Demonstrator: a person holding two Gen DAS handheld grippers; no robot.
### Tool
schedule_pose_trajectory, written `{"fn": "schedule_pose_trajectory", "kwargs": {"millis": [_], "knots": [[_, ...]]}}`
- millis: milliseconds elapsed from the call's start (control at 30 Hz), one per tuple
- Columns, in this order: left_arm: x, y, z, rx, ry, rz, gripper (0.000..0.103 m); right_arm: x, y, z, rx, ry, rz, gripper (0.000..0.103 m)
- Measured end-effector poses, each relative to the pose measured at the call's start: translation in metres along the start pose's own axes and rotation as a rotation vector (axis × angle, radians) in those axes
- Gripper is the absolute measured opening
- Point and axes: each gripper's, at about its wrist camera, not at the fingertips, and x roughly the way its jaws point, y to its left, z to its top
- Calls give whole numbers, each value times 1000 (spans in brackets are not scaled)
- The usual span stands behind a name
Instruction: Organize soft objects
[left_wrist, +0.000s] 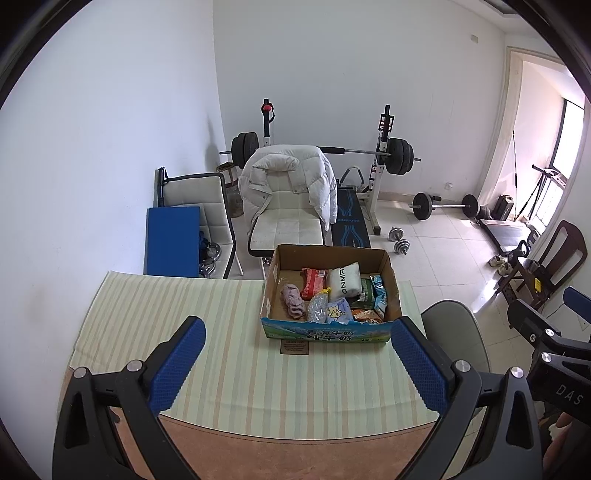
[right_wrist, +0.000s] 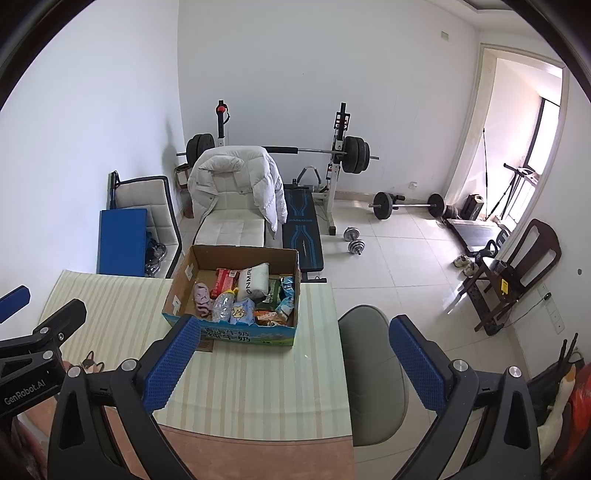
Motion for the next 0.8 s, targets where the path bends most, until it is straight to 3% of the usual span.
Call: {"fn": "schedule_pose_trajectory", "kwargs": {"millis": [800], "knots": [[4,-1,-2,4,-3,4,103,-14,-8,4,9,-23,-31,103]]}}
